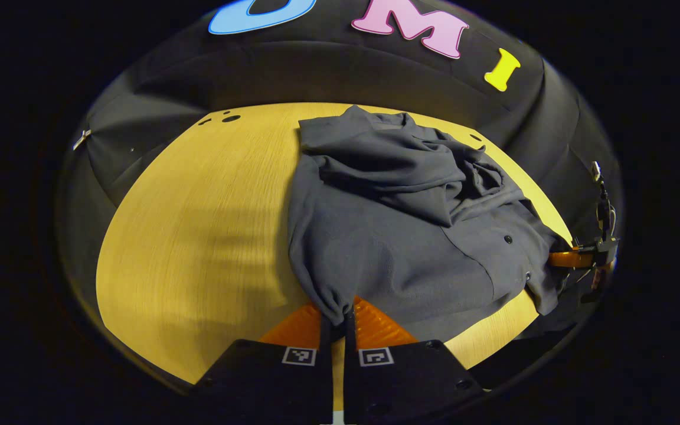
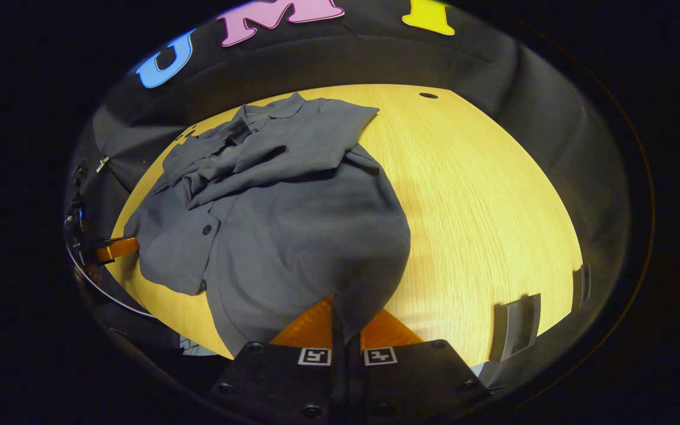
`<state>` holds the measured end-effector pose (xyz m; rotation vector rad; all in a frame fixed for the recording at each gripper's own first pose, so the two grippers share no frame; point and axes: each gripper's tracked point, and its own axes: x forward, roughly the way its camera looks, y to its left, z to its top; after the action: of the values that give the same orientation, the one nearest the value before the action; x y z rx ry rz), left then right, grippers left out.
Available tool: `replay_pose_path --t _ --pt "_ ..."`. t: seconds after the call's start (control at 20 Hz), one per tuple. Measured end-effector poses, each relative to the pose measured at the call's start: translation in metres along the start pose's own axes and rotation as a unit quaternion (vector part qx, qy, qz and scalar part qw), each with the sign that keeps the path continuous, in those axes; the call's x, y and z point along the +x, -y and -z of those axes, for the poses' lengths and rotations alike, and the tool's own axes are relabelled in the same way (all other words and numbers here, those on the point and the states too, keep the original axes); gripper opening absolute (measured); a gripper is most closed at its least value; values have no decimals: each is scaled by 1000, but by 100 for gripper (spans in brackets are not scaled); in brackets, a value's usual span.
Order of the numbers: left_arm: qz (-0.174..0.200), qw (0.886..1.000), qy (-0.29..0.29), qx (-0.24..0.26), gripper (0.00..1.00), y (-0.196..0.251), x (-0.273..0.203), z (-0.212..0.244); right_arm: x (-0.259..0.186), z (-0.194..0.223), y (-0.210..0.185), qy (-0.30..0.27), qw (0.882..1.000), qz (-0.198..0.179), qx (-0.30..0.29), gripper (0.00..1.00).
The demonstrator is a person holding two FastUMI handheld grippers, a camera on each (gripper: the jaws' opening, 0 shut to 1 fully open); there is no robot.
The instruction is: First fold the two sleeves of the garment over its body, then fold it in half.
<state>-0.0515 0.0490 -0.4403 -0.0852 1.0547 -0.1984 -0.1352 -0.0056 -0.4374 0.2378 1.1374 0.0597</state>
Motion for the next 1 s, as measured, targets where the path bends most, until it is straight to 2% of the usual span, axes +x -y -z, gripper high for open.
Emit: replay_pose_path --t 0.15,0.2,0.25,0.4,0.45,0.5,0.6,1.0 --pt "-2 1000 25 -8 10 4 -14 -20 -13 -24 -6 33 999 -10 21 5" --pt "-2 999 32 -16 13 5 -19 -26 -20 -35 -7 47 998 -16 30 5" --pt "2 999 38 -26 9 6 -23 -34 -26 -48 -10 62 997 -25 39 5" --pt "12 997 52 -49 9 10 -32 -55 -42 -89 -23 109 992 -55 45 5" --pt "13 997 55 -47 12 12 -33 -63 -45 -101 -27 120 990 -61 42 5" --pt "13 997 56 -42 9 14 -32 -71 -48 -115 -30 132 988 -67 40 5" --pt "15 997 64 -34 10 17 -34 -87 -53 -139 -39 153 984 -77 42 5" --pt "26 993 106 -44 9 24 -35 -157 -53 -217 -44 205 974 -86 39 5"
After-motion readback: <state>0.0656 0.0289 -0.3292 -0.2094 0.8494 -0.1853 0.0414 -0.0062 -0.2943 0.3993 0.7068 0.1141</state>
